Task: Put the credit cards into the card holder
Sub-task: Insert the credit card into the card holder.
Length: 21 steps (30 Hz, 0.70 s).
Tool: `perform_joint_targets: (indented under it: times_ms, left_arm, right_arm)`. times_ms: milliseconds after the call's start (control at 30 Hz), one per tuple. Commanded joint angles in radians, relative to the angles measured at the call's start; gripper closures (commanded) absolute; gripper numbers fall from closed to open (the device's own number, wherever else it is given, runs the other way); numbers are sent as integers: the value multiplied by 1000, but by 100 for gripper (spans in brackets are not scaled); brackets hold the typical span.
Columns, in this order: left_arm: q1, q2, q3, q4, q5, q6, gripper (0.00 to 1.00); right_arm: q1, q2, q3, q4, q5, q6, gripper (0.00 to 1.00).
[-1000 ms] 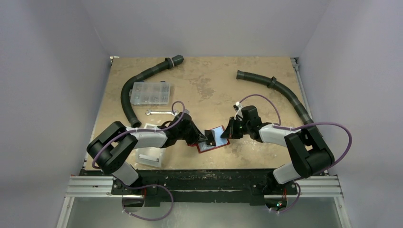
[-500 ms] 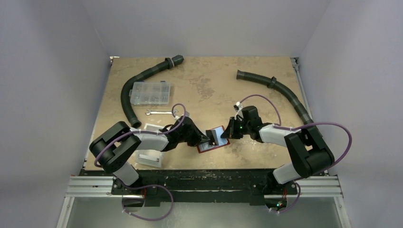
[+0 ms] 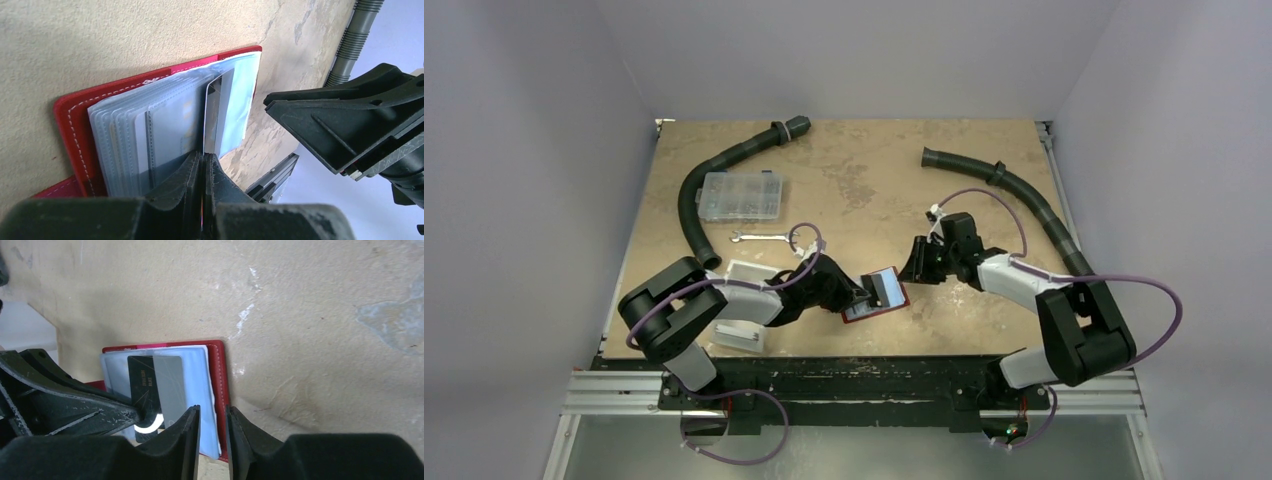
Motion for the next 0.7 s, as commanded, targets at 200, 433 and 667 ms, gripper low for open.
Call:
perform_joint_targets:
  times_ms: [200,433,667]
  left_arm:
    - [-6,70,39,-15,-15,66,100]
    - [-6,141,105,5,38,111,100]
    - [-14,185,177,-64,83,161,100]
  right_arm:
    - [-10,64,-18,42,-90,-50,86]
    - [-10,75,-59,110,-173,-23,95]
    - [-10,63,-67,113,-165,-27,96]
